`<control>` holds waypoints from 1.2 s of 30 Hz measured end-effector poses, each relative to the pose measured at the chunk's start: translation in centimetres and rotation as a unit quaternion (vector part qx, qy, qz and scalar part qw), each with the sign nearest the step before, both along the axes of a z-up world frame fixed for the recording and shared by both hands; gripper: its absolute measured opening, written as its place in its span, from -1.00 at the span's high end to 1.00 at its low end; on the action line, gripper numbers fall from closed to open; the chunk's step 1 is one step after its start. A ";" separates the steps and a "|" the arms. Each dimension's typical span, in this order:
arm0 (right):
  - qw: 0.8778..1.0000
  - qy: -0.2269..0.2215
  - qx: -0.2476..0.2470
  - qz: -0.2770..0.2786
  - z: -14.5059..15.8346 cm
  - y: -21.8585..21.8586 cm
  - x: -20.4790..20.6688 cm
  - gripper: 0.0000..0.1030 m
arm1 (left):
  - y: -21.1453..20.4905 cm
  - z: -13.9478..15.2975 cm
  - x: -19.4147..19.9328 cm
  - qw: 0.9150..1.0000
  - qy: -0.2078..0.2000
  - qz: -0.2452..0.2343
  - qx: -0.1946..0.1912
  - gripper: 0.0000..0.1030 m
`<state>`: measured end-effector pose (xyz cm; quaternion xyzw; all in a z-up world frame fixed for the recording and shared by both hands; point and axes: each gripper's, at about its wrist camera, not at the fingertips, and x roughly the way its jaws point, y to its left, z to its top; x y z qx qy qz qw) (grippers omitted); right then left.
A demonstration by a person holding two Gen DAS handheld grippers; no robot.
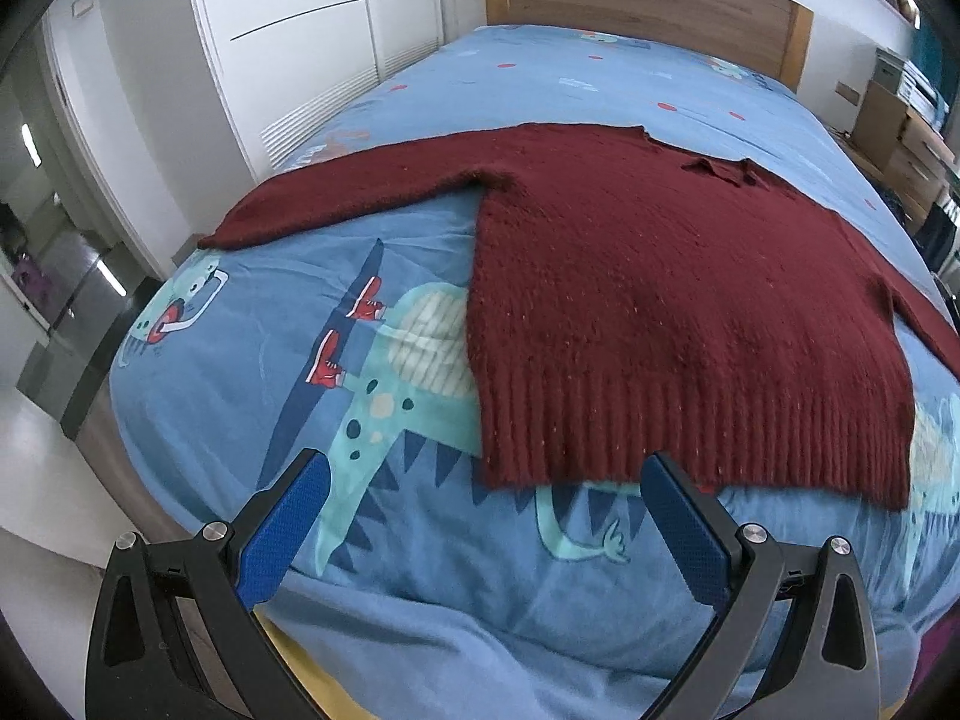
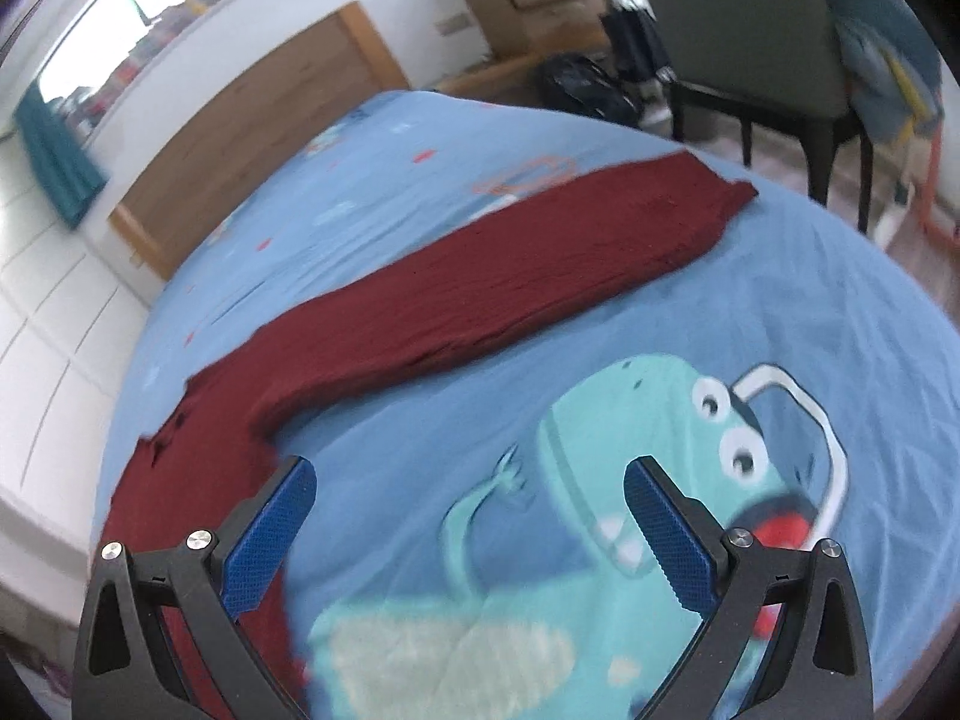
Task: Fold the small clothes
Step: 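Reach the right gripper to the sweater's sleeve cuff and close on it, then lift the sleeve with the right gripper and lay it across the sweater body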
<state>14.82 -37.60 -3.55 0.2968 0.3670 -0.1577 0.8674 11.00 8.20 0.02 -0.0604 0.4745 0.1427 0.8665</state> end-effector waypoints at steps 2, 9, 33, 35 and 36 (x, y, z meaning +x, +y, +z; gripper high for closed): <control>1.000 0.006 0.011 -0.013 -0.9 -1.9 1.3 -0.99 | 0.0 -0.2 0.6 1.000 0.004 0.007 -0.003 -0.98; 0.996 0.008 0.068 -0.064 -3.8 -7.0 3.9 -0.95 | -0.8 -1.1 2.2 1.000 0.021 0.006 -0.003 -0.98; 0.949 -0.121 0.231 -0.179 -6.1 -18.0 5.4 0.78 | 0.2 -3.6 2.6 0.998 0.056 0.021 -0.003 -0.97; 0.950 -0.126 0.229 -0.168 -5.5 -17.9 6.3 0.80 | 0.3 -3.6 2.6 0.998 0.055 0.024 -0.005 -0.97; 0.952 -0.127 0.226 -0.161 -5.0 -17.7 6.8 0.80 | 0.5 -3.6 2.6 0.998 0.054 0.026 -0.009 -0.97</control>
